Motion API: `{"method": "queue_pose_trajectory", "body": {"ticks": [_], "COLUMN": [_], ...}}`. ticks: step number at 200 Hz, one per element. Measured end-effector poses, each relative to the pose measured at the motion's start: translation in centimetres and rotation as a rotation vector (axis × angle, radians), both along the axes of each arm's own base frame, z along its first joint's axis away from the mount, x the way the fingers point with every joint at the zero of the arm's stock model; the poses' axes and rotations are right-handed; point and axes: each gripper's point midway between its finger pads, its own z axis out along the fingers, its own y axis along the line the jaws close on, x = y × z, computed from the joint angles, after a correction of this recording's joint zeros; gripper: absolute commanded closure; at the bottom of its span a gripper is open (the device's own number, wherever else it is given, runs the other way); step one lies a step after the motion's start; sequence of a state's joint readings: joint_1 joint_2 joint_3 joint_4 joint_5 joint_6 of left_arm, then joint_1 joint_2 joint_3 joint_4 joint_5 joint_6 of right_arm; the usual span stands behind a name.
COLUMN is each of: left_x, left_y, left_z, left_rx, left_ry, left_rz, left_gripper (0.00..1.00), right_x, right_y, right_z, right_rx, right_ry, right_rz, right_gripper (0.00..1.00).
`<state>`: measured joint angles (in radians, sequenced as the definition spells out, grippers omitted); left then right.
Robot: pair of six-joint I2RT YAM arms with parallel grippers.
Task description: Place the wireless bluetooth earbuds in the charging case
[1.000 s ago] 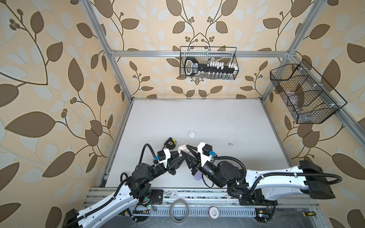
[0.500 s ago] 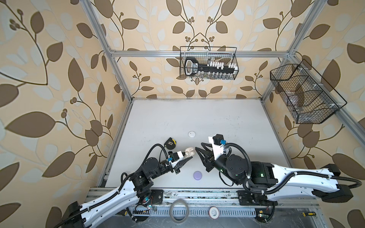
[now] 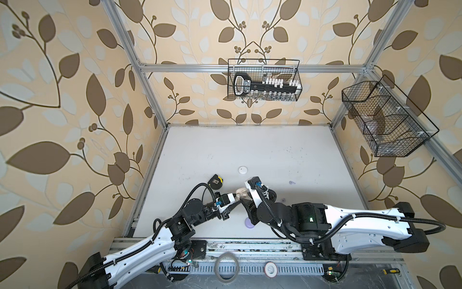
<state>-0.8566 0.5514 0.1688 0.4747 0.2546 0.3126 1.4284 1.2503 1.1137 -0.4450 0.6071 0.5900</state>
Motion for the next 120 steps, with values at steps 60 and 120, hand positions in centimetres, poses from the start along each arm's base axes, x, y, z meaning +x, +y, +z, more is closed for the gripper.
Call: {"method": "queue_pose_trajectory", "body": {"ticks": [60, 120], "left_x": [0.0, 0.0], "left_y": [0.0, 0.0], "left_z": [0.0, -0.1], "left_rx": [0.001, 0.003], "left_ry": [-0.001, 0.001], "left_rz": [0.0, 0.0], "left_gripper": [1.0, 1.0], "right_x": [0.6, 1.2], "right_y": [1.4, 2.6], "right_z": [-0.5, -1.4], "right_rx": [0.015, 0.008], "right_ry": [0.044, 0.066], "right_rz": [0.022, 0.031], "right_gripper": [0.6, 0.69]}}
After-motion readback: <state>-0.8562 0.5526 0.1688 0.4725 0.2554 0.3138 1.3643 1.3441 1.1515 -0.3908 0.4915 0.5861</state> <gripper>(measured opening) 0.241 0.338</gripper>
